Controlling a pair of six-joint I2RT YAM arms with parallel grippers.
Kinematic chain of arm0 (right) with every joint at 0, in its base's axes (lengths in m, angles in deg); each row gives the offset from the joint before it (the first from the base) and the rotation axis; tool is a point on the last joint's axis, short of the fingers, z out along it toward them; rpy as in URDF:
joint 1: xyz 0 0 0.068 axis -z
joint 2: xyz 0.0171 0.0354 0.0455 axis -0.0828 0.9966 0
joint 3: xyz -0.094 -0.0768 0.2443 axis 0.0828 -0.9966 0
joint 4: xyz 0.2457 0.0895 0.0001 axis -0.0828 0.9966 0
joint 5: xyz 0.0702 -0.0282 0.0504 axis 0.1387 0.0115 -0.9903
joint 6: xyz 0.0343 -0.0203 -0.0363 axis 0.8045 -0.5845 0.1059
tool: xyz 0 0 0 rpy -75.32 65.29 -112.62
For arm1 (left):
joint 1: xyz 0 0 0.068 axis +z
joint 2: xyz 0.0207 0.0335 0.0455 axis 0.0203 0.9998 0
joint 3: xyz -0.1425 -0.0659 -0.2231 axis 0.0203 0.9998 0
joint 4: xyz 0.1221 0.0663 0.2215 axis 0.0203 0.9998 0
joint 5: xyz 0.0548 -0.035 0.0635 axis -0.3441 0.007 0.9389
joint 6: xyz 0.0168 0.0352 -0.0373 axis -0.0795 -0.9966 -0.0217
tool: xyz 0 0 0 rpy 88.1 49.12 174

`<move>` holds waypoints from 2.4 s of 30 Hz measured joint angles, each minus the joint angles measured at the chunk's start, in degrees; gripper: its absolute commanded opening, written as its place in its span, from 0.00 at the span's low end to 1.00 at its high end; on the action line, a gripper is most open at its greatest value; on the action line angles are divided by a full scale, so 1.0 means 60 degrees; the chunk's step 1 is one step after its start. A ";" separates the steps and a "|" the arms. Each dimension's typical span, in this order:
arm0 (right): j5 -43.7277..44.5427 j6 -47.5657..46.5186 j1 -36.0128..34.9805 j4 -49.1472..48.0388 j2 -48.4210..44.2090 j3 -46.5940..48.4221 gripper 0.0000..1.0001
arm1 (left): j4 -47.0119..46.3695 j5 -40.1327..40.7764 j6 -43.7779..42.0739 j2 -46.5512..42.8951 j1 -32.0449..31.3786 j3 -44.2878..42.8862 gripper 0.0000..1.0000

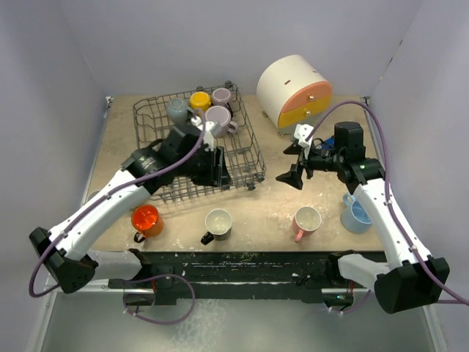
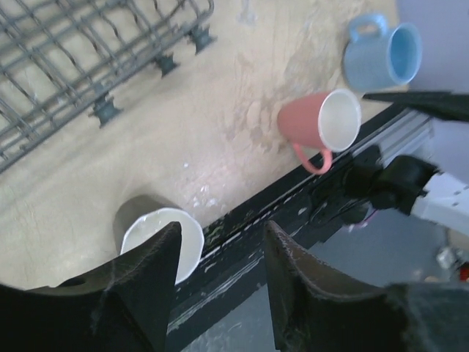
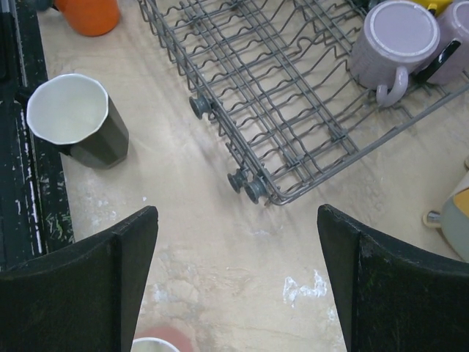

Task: Load the cups into the dish rack
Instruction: Pick up the cup at the center of the board.

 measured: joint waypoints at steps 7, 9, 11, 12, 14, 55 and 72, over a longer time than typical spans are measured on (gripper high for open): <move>0.0018 0.0386 0.0135 -0.0259 -0.0066 -0.0452 0.90 | 0.1752 0.1155 0.0357 0.0929 -0.1490 -0.0200 0.42; 0.0029 0.0499 0.0149 -0.0372 -0.0018 -0.0488 0.90 | 0.2091 0.1362 0.0441 0.1038 -0.1523 -0.0200 0.43; 0.0033 0.0586 0.0149 -0.0463 0.0055 -0.0499 0.90 | 0.2342 0.1534 0.0495 0.1195 -0.1530 -0.0204 0.44; 0.0033 0.0637 0.0149 -0.0514 0.0098 -0.0514 0.90 | 0.2433 0.1610 0.0510 0.1293 -0.1530 -0.0204 0.44; 0.0033 0.0696 0.0149 -0.0586 0.0171 -0.0539 0.90 | 0.2619 0.1796 0.0510 0.1628 -0.1530 -0.0204 0.45; -0.0193 0.1173 0.0157 -0.0849 0.0455 -0.0976 0.88 | 0.1424 0.2728 -0.0025 0.3118 -0.1581 0.1993 0.00; -0.0874 0.1129 0.0157 -0.0583 0.0499 -0.0576 0.86 | 0.0634 0.2816 -0.0331 0.1231 -0.1581 0.2732 0.00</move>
